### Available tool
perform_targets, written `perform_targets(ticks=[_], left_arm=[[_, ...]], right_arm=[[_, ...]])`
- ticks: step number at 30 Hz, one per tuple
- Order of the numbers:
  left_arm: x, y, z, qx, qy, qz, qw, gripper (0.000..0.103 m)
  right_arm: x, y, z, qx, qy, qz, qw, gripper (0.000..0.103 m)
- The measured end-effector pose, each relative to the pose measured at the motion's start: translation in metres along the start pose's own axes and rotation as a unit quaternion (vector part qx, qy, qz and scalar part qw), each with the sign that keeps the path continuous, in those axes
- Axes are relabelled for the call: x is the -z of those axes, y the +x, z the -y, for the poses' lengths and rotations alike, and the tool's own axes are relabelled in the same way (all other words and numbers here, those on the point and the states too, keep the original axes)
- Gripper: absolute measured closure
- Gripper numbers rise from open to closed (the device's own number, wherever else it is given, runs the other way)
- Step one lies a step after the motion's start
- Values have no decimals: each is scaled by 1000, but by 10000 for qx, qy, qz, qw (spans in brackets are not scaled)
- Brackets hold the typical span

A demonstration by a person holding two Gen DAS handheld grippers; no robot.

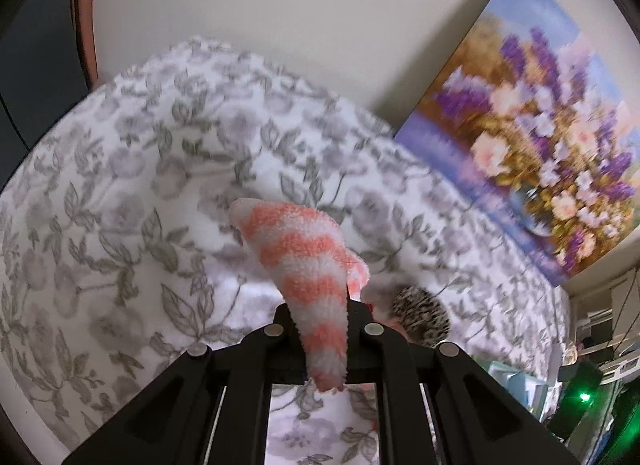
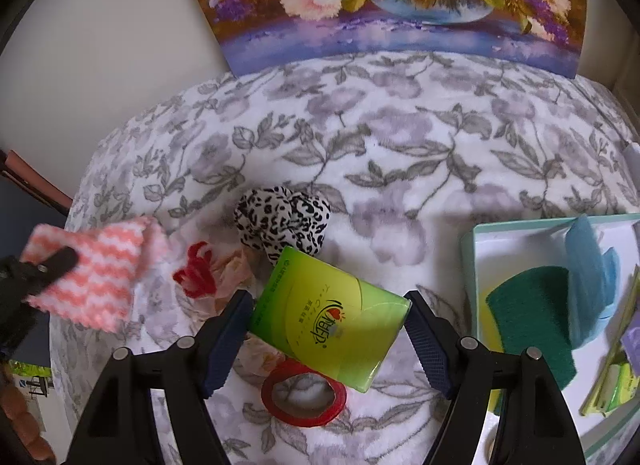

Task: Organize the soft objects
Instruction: 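Carry the sock and tissue pack over the tray with both tools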

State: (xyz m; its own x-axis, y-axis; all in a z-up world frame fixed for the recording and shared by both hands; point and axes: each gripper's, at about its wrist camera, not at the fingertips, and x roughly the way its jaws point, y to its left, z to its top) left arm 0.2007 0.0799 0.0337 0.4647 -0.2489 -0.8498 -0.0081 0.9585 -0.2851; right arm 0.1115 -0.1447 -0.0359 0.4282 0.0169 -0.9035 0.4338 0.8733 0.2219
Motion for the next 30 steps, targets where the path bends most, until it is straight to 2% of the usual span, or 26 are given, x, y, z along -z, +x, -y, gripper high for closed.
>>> perform_targets(ticks=[9, 19, 30], left_arm=[[4, -26, 21, 71, 185, 221, 9996, 93], [32, -40, 65, 257, 577, 165, 9979, 93], [71, -61, 104, 462, 978, 146, 9940, 93]], right_arm=[[0, -20, 8, -12, 22, 122, 9999, 24], [9, -44, 28, 62, 108, 104, 9999, 24], [28, -82, 76, 253, 446, 193, 9985, 24]])
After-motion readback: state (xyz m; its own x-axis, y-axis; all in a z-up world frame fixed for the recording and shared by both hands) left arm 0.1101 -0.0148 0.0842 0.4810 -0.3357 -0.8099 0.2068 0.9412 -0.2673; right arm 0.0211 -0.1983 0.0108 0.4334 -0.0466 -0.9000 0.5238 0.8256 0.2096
